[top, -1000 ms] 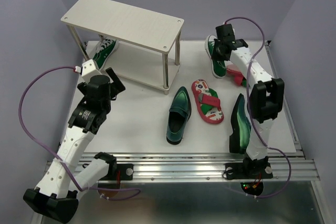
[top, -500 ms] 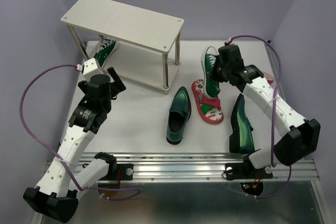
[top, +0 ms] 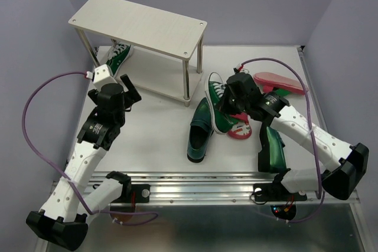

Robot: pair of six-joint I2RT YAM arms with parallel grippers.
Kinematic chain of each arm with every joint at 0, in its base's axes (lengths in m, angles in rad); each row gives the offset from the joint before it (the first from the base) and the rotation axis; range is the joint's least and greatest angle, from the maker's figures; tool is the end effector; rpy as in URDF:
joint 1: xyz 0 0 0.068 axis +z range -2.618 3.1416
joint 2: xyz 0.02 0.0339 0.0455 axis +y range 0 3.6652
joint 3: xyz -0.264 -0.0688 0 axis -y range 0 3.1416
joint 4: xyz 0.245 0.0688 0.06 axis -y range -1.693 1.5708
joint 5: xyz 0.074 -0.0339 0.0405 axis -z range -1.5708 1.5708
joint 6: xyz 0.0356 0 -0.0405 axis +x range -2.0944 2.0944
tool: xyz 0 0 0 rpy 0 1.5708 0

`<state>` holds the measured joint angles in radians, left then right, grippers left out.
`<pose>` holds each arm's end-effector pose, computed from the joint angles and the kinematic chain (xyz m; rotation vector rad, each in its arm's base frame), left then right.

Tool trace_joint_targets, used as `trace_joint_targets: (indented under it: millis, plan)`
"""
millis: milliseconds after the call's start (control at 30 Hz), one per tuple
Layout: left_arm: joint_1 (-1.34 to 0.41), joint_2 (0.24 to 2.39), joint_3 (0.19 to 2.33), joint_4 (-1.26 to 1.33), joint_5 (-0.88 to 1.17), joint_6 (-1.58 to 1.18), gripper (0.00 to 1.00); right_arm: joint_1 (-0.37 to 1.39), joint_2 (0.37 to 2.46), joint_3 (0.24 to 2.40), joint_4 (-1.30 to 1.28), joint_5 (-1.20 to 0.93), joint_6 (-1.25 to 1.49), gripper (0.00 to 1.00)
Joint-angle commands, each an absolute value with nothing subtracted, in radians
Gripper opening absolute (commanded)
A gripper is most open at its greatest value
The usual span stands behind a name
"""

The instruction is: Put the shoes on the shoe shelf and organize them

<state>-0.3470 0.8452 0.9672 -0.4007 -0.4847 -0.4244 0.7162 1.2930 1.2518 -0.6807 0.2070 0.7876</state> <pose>0.1769 -0.0463 0.3713 -0.4020 1.7728 -0.0976 0.2134 0.1760 0.3453 0.1927 2.3273 0.5431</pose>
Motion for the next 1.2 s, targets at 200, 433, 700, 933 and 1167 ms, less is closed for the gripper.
trace_joint_targets:
  millis: [200, 433, 700, 933, 1167]
  plan:
    - [-0.351, 0.884, 1.095, -0.436, -0.661, -0.364, 0.99, 0.994, 1.362, 1.353, -0.589, 0.25, 0.857, 0.01]
    - [-0.351, 0.894, 1.134, -0.472, -0.687, -0.365, 0.99, 1.081, 1.48, 1.423, -0.537, 0.239, 0.83, 0.01]
    - [-0.351, 0.902, 1.157, -0.518, -0.739, -0.367, 0.99, 1.091, 1.646, 1.589, -0.514, 0.242, 0.758, 0.01]
    - [-0.35, 0.871, 1.161, -0.537, -0.796, -0.383, 0.99, 1.091, 1.79, 1.681, -0.471, 0.252, 0.756, 0.01]
    - [-0.351, 0.822, 1.118, -0.511, -0.775, -0.397, 0.99, 1.091, 1.948, 1.735, -0.417, 0.239, 0.776, 0.01]
